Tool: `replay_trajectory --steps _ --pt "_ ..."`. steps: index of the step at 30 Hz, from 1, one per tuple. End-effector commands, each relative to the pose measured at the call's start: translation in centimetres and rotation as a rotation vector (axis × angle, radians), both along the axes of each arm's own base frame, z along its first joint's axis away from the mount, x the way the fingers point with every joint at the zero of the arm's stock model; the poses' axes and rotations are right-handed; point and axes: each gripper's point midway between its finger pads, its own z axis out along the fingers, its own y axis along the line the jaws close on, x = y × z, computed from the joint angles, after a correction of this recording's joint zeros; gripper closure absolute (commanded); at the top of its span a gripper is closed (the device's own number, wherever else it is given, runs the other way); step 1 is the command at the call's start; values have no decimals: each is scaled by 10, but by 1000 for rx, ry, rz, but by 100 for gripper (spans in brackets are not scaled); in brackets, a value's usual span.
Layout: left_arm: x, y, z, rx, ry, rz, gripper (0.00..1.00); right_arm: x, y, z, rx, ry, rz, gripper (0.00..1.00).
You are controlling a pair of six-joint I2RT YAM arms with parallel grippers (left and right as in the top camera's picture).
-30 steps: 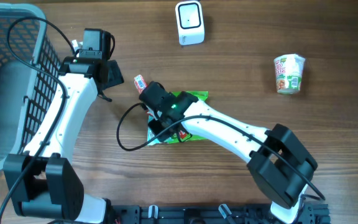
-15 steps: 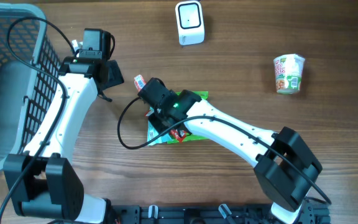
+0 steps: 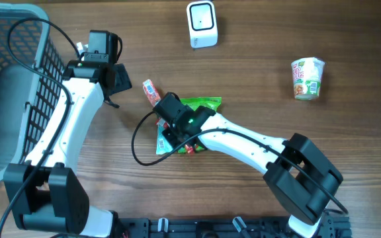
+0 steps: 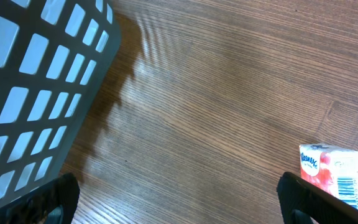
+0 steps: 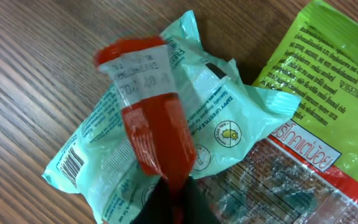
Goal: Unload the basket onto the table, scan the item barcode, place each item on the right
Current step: 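Grasp the red Nescafe stick with the right gripper and pull it right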
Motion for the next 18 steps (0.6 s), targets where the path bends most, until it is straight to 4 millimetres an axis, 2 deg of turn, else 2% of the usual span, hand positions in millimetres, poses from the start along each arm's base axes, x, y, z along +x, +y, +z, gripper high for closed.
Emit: replay_trajectory --steps 1,4,6,8,10,13,15,18 --pt "0 3 2 16 -3 -3 0 7 5 35 56 -59 -4 96" --pt "0 3 3 16 -3 -2 0 21 -9 69 56 -160 -59 96" --pt "0 3 2 16 -3 -3 0 35 -38 88 16 -218 -181 96" --pt "0 3 2 16 -3 -3 0 47 -74 96 -34 -242 -333 96" --pt "0 3 2 16 -2 -3 0 56 -115 86 -64 -186 -555 96" --pt "0 3 2 16 -3 -3 0 57 -152 55 -24 -47 -825 96" --pt "0 3 2 16 -3 -3 0 56 -161 30 18 23 -935 96" --pt "0 3 3 16 -3 -2 0 52 -168 4 43 57 -1035 96"
